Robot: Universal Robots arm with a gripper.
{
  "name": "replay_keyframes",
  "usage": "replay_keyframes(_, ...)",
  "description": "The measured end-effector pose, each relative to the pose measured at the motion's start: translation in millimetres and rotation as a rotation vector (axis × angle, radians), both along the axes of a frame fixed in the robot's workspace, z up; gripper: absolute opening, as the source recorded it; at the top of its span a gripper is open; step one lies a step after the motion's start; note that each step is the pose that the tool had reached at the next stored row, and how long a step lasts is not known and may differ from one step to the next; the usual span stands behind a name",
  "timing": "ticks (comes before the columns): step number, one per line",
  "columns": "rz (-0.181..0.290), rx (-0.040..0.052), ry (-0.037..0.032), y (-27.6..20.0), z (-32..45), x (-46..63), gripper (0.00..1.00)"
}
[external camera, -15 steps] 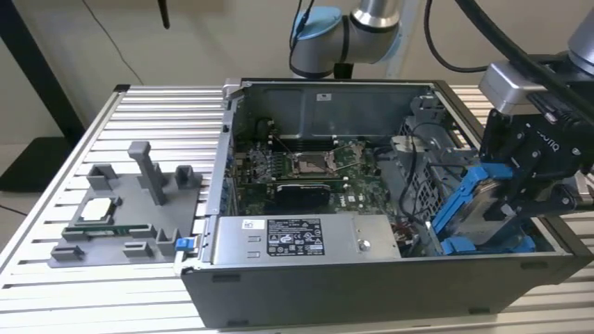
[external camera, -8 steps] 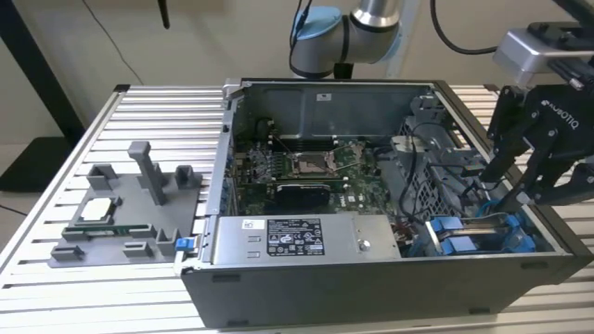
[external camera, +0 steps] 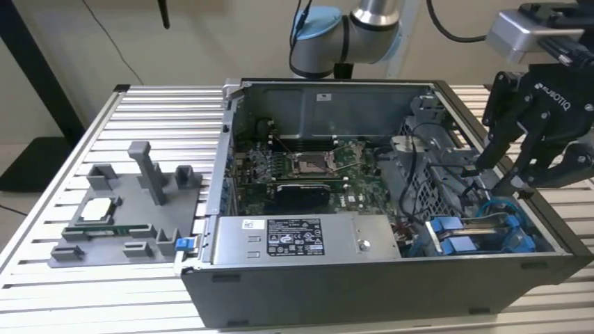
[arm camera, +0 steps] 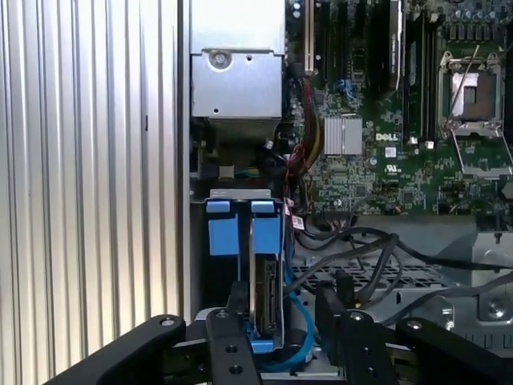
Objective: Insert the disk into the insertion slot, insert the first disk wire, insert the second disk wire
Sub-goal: 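Insert the disk into the insertion slot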
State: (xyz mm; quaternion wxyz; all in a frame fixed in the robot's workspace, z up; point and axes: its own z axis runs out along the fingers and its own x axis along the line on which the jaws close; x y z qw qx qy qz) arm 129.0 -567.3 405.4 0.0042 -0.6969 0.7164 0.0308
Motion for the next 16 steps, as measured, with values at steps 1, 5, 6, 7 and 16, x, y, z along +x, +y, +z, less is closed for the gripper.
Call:
replay_keyframes(1,0.000,0.0009,-0.0003,3.4,0.0,-0.5,1.00)
replay_keyframes(5,0.001,0.0104,-0.0015,14.5,-2.1,-1.0,1.00)
replay_keyframes(6,0.002,0.0125,-0.0018,16.0,-3.3,-1.1,1.00)
replay_keyframes(7,0.005,0.0142,-0.0022,17.3,-4.7,-1.1,1.00)
replay_keyframes(16,0.024,0.0266,-0.0113,22.8,-15.8,-1.3,1.00)
